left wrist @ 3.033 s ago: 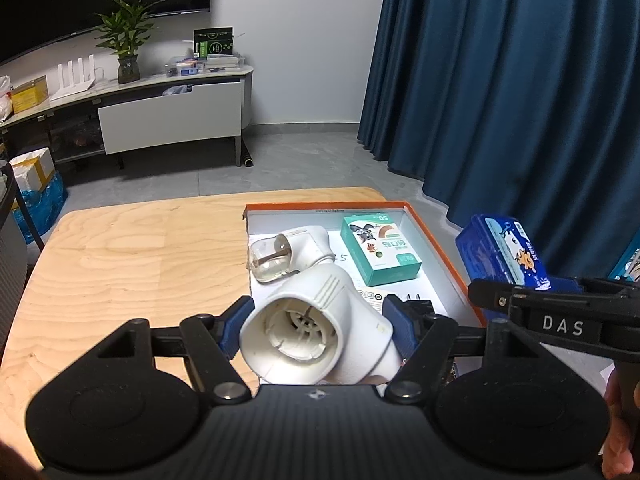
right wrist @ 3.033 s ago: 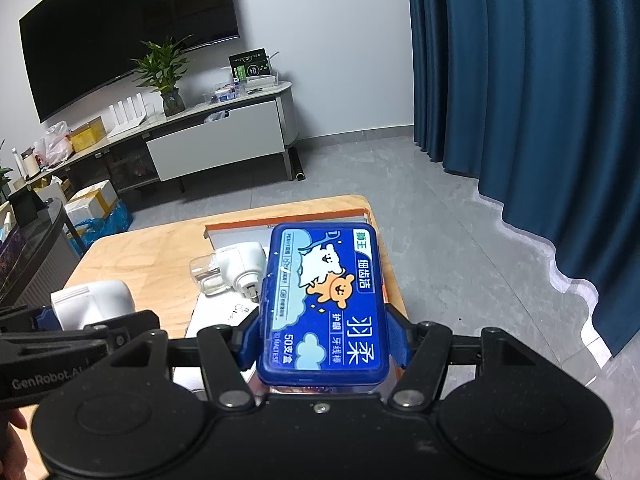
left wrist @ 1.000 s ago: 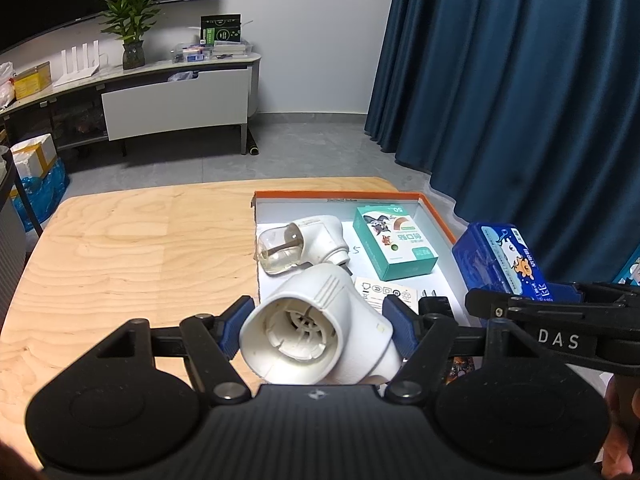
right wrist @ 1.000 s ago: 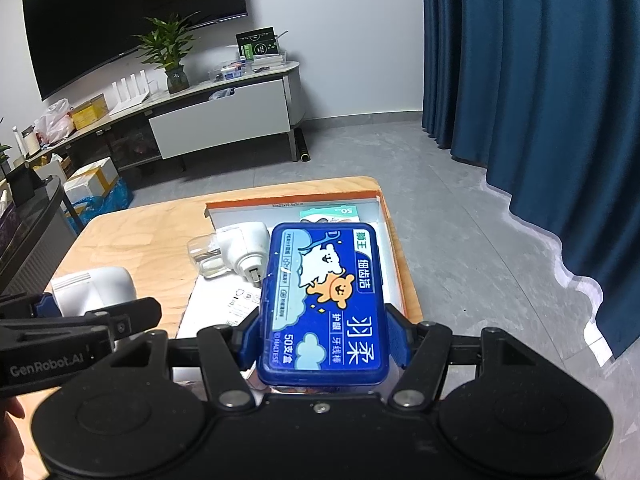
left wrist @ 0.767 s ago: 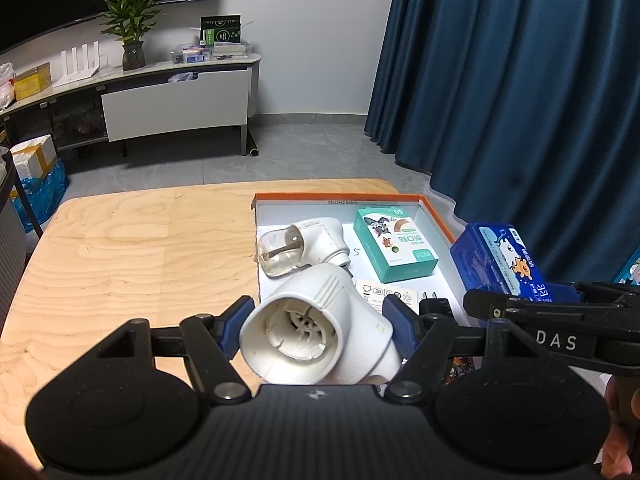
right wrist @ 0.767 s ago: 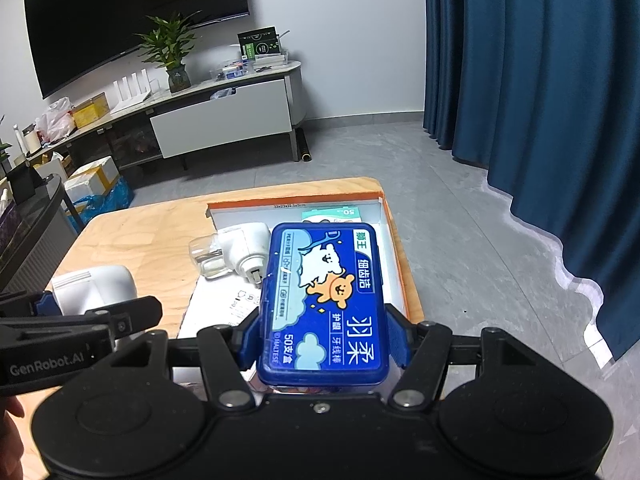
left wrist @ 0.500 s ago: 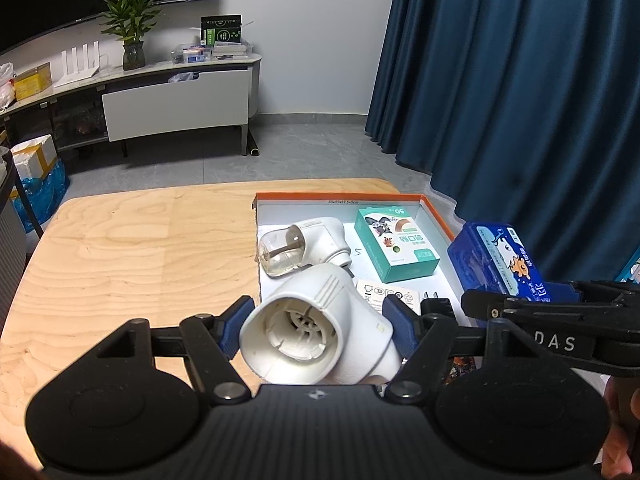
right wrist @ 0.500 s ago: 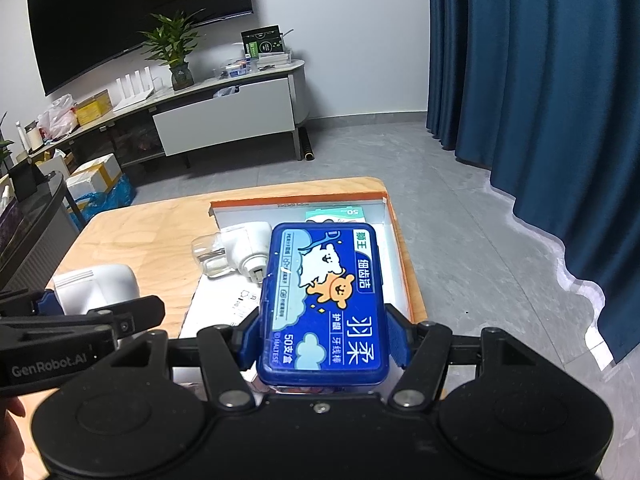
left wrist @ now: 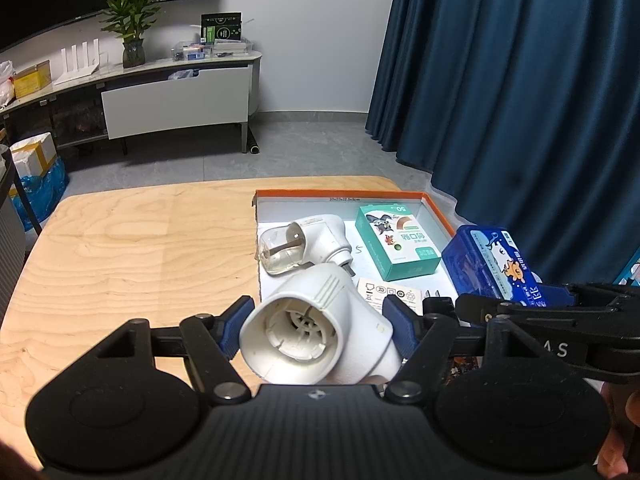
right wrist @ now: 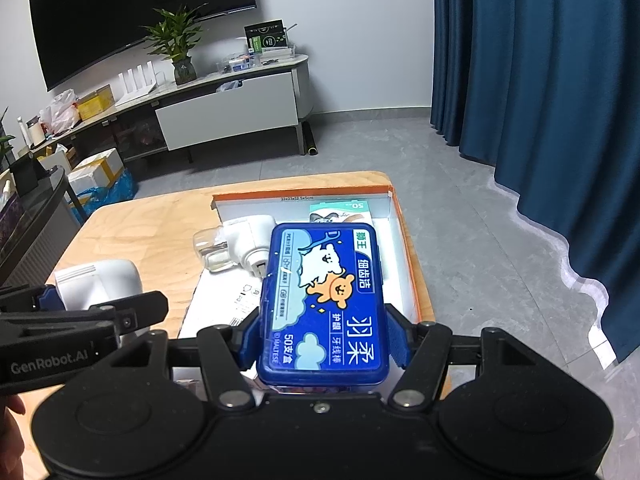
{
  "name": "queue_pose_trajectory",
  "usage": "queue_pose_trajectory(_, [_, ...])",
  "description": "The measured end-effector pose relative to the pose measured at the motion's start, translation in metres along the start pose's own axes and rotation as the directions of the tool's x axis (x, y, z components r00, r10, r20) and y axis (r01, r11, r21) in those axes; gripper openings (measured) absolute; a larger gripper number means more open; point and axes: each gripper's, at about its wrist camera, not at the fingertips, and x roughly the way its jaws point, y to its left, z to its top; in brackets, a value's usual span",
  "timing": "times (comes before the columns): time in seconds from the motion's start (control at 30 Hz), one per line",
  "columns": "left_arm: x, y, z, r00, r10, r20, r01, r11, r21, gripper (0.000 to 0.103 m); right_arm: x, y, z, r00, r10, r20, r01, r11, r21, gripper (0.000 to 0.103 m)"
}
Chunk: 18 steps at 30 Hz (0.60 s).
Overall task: Organize rigid objects
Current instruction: 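Lower the plug adapter with left tool while right tool lowers the blue tin into the tray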
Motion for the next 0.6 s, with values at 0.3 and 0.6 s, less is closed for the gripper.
queue_pose_trajectory(0.3, [0.0023,0.0002,-0.0002,1.0,0.0,-0.004,0.0,1.0,-0.002,0.072,0.0041,0.0007,-0.0018,1.0,0.001,-0.006,-0.001,1.0,0.001,0.073])
queue_pose_trajectory(0.6, [0.0063,0.0022,0.0016,1.0,-0.002,-0.007,0.002,1.0,-0.003,0.072,0.0088,0.0024,-0.0047,1.0,0.0,-0.011,0.0,1.0,0.001,0.073])
